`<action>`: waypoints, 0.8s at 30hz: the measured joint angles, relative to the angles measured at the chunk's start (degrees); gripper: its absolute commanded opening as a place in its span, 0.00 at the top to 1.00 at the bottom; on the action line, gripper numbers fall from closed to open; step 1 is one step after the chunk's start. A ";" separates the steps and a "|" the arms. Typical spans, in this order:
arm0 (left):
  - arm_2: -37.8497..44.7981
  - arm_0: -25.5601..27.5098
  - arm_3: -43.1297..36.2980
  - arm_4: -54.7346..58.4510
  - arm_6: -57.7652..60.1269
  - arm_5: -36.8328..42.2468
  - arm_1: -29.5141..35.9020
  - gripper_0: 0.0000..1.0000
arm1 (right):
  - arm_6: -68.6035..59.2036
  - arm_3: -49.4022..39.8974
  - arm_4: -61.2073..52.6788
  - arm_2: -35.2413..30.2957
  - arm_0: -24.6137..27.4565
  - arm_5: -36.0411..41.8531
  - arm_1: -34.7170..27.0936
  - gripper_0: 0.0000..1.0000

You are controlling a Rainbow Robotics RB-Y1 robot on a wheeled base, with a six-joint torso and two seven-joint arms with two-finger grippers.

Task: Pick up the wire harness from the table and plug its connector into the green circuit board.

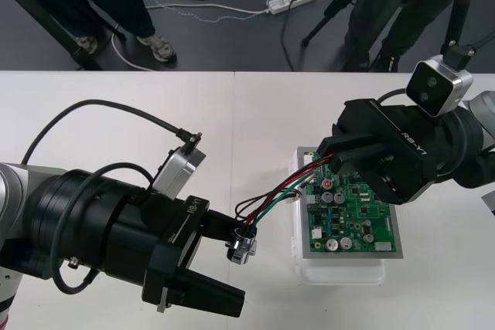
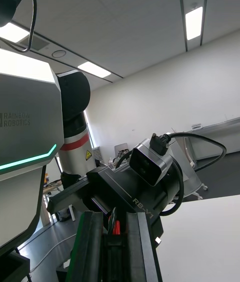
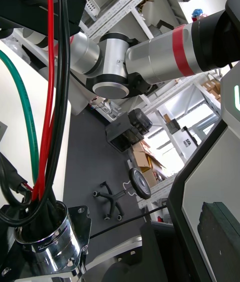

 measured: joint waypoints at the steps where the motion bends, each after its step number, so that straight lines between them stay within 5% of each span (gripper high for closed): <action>1: 0.00 0.00 0.00 0.00 0.00 0.00 0.00 0.00 | 0.00 0.01 -0.06 0.00 0.00 0.00 0.00 1.00; 24: 2.32 -0.04 0.00 0.00 -0.03 1.09 0.07 0.00 | -1.52 0.20 -0.42 0.00 0.01 0.00 0.00 1.00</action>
